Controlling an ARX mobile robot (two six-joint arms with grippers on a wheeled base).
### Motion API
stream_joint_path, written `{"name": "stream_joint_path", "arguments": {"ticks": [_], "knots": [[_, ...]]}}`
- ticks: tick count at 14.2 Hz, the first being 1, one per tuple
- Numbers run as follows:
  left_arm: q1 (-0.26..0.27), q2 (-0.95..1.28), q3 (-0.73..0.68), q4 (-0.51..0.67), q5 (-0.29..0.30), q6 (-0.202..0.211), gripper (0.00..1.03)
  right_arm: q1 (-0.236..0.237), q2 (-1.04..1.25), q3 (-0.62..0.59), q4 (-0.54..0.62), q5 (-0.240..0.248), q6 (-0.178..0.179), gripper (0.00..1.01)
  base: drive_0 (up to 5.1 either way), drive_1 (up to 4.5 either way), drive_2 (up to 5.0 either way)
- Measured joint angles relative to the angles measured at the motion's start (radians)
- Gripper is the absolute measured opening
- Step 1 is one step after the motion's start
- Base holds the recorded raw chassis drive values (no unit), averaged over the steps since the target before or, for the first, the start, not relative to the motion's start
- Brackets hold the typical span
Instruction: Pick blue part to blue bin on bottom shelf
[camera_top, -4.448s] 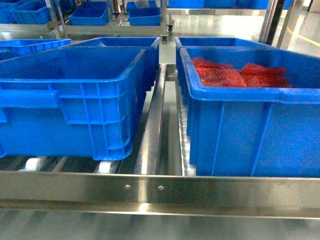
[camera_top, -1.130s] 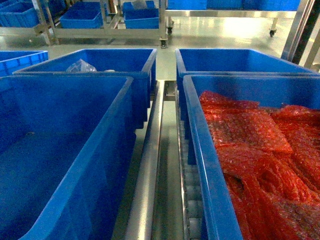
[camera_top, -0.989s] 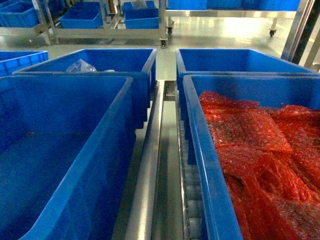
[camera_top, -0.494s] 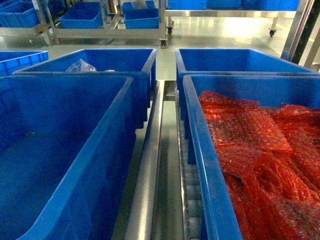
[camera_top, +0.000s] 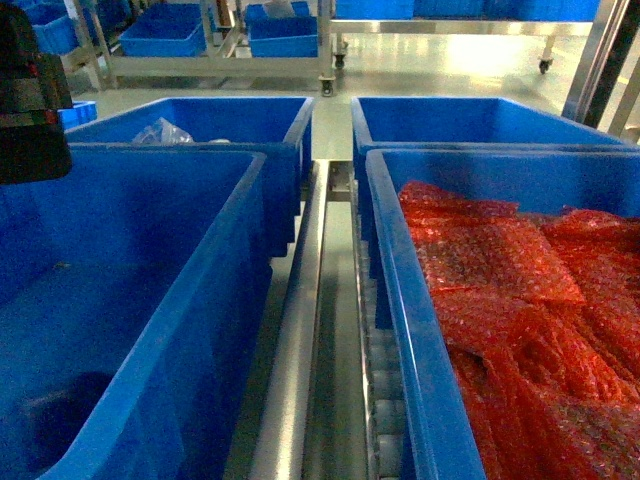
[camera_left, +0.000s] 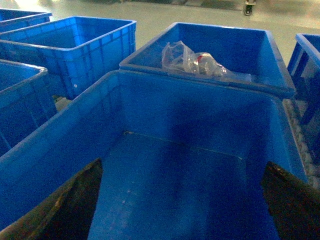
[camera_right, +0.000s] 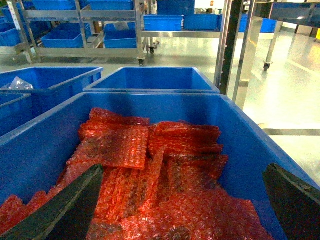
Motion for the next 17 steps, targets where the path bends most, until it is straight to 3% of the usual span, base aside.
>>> {"name": "stream_joint_path", "arguments": {"ticks": [1, 2, 3, 4, 6, 9, 14, 15, 16, 17], "knots": [[0.000, 0.000, 0.000, 0.001, 0.000, -0.001, 1.00, 0.000, 0.000, 0.000, 0.000, 0.000, 0.000, 0.98, 0.0, 0.00, 0.0], [0.010, 0.002, -0.022, 0.095, 0.042, 0.017, 0.94, 0.000, 0.000, 0.000, 0.000, 0.000, 0.000, 0.98, 0.0, 0.00, 0.0], [0.070, -0.034, -0.128, 0.334, 0.239, 0.099, 0.80, 0.000, 0.000, 0.000, 0.000, 0.000, 0.000, 0.98, 0.0, 0.00, 0.0], [0.115, -0.094, -0.222, 0.430, 0.343, 0.149, 0.68, 0.000, 0.000, 0.000, 0.000, 0.000, 0.000, 0.98, 0.0, 0.00, 0.0], [0.192, -0.196, -0.314, 0.444, 0.457, 0.193, 0.42, 0.000, 0.000, 0.000, 0.000, 0.000, 0.000, 0.98, 0.0, 0.00, 0.0], [0.283, -0.333, -0.413, 0.397, 0.544, 0.200, 0.04, 0.000, 0.000, 0.000, 0.000, 0.000, 0.000, 0.98, 0.0, 0.00, 0.0], [0.374, -0.544, -0.500, 0.277, 0.640, 0.201, 0.02, 0.000, 0.000, 0.000, 0.000, 0.000, 0.000, 0.98, 0.0, 0.00, 0.0], [0.428, -0.581, -0.509, 0.247, 0.713, 0.201, 0.02, 0.000, 0.000, 0.000, 0.000, 0.000, 0.000, 0.98, 0.0, 0.00, 0.0], [0.477, -0.617, -0.518, 0.221, 0.727, 0.201, 0.02, 0.000, 0.000, 0.000, -0.001, 0.001, 0.000, 0.98, 0.0, 0.00, 0.0], [0.477, -0.637, -0.536, 0.239, 0.735, 0.201, 0.02, 0.000, 0.000, 0.000, 0.000, 0.000, 0.000, 0.98, 0.0, 0.00, 0.0]]}}
